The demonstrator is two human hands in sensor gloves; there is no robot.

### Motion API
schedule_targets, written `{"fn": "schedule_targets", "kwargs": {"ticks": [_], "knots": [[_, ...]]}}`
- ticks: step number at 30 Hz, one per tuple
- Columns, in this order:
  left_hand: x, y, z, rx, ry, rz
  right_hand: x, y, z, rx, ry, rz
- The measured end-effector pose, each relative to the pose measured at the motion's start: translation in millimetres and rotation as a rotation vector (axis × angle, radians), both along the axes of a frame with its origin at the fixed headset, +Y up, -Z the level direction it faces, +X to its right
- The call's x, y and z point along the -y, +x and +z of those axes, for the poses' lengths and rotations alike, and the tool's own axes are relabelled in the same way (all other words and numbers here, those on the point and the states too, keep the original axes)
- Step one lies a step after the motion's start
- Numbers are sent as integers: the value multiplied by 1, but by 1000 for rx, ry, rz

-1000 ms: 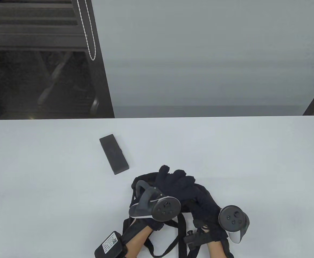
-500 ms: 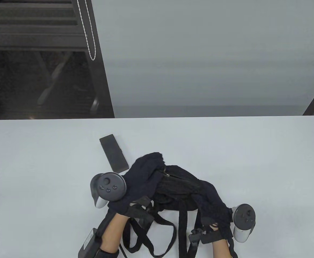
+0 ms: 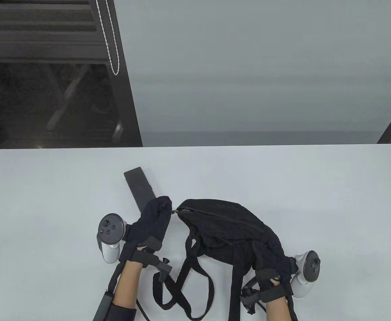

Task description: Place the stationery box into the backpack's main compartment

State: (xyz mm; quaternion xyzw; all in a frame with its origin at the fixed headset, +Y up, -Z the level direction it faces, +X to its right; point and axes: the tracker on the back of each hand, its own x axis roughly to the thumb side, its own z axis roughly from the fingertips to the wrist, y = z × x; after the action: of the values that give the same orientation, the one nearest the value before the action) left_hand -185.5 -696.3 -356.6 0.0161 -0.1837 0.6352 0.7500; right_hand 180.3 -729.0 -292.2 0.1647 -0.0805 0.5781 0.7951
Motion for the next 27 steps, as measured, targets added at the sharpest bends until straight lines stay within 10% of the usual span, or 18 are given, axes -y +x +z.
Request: {"fn": "schedule_targets", "kwargs": {"ticks": [11, 27], "knots": [[33, 23, -5, 158, -72, -55, -4, 1, 1, -61, 30, -94], [51, -44, -74, -270, -270, -806, -6, 6, 2, -39, 28, -90]]}}
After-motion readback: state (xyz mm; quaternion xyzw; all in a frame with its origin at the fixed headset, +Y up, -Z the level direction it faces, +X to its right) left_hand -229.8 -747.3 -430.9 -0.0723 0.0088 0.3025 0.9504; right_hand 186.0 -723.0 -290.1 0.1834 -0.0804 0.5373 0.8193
